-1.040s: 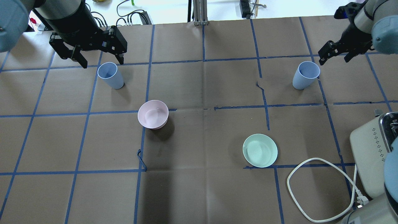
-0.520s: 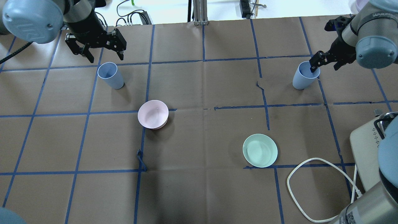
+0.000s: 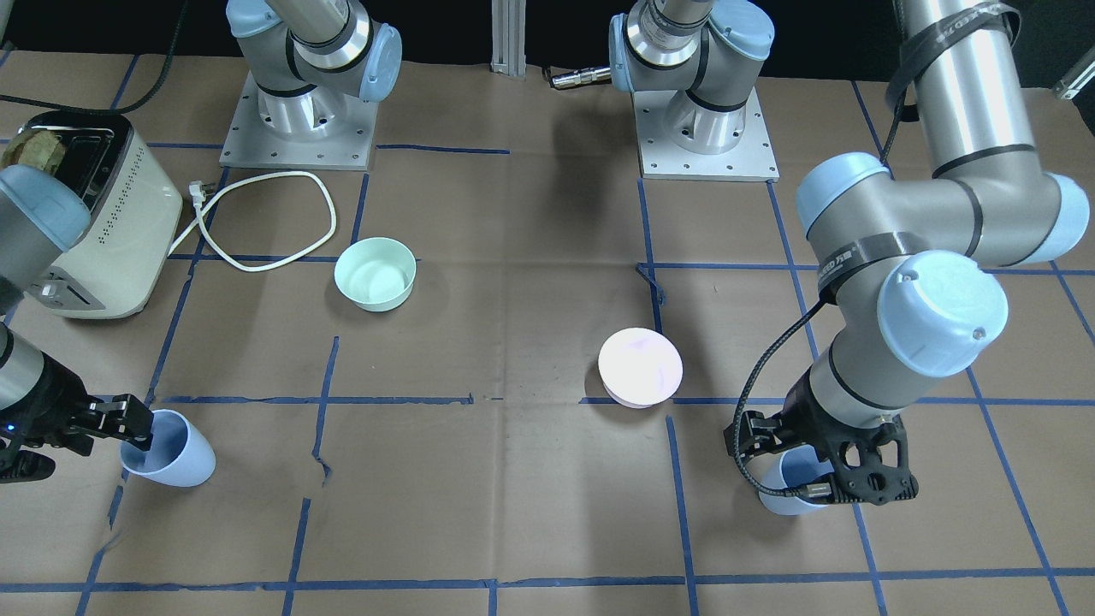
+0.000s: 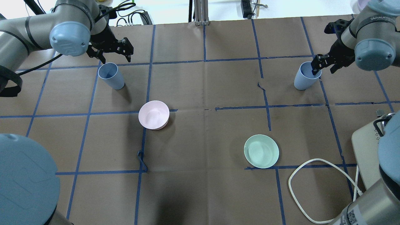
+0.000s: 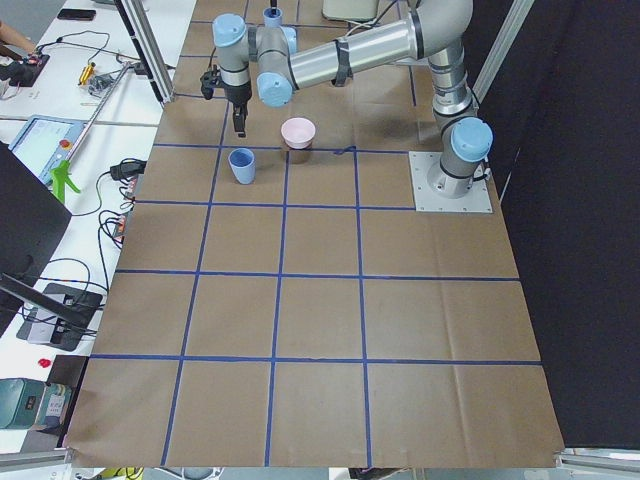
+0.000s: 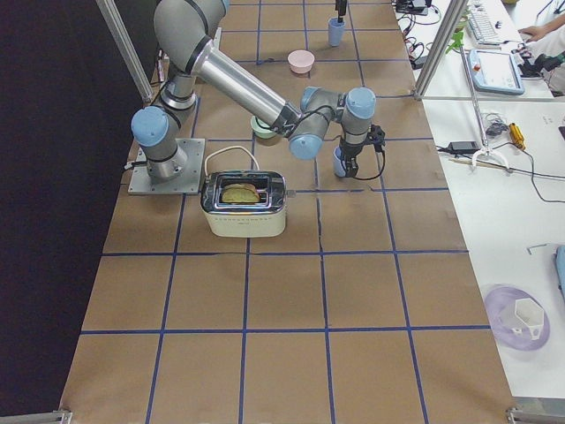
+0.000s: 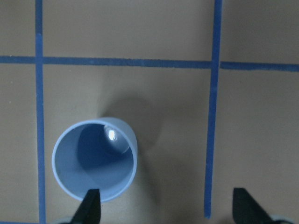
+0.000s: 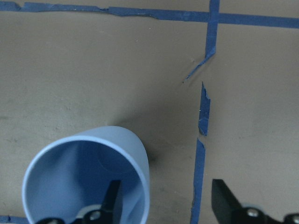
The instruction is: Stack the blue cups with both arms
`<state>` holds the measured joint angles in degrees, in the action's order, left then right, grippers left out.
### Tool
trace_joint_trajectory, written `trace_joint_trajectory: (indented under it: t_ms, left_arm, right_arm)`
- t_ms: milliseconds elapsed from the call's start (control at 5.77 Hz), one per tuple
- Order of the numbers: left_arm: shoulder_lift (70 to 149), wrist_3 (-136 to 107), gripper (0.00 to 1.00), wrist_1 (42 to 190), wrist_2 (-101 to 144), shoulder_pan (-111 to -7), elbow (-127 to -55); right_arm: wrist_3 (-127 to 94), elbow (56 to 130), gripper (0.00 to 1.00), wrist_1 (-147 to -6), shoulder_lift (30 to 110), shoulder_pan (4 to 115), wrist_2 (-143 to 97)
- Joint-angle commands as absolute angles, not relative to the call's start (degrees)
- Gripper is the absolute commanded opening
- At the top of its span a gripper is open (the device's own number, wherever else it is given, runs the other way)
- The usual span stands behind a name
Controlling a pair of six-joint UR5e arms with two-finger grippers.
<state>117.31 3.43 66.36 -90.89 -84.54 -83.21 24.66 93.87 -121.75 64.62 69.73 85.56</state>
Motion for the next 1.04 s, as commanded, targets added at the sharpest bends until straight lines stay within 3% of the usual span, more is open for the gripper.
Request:
trace_joint_trajectory:
  t_ms: [0, 173, 347, 520, 693, 867]
  left_arm:
    - [121.97, 3.51, 0.99, 62.68, -91.05, -84.55, -84.9]
    - [123.82, 3.52, 0.98, 62.67, -91.05, -84.55, -84.99]
    - [124.19, 4.65, 0.59, 62.67, -91.05, -84.55, -84.9]
    - [124.1, 4.92, 0.09, 62.75, -91.23, -84.46, -84.9]
    - [123.93, 4.92, 0.0, 62.67, -94.71, -84.55, -84.82]
    - [122.71, 4.83, 0.0, 62.84, -95.53, -84.81, -84.64]
  right_arm:
    - [22.87, 93.78, 0.07, -121.64, 64.77, 70.22, 85.52]
    - [21.37, 93.43, 0.06, -121.64, 65.04, 71.96, 85.52]
    - [19.97, 93.08, 0.05, -121.81, 66.78, 73.46, 85.52]
    - [19.95, 90.64, 0.05, -119.03, 70.1, 73.82, 86.39]
    - [19.52, 85.48, 0.05, -109.87, 72.75, 74.7, 86.57]
    - [16.21, 78.03, 0.05, -96.64, 74.86, 74.97, 86.75]
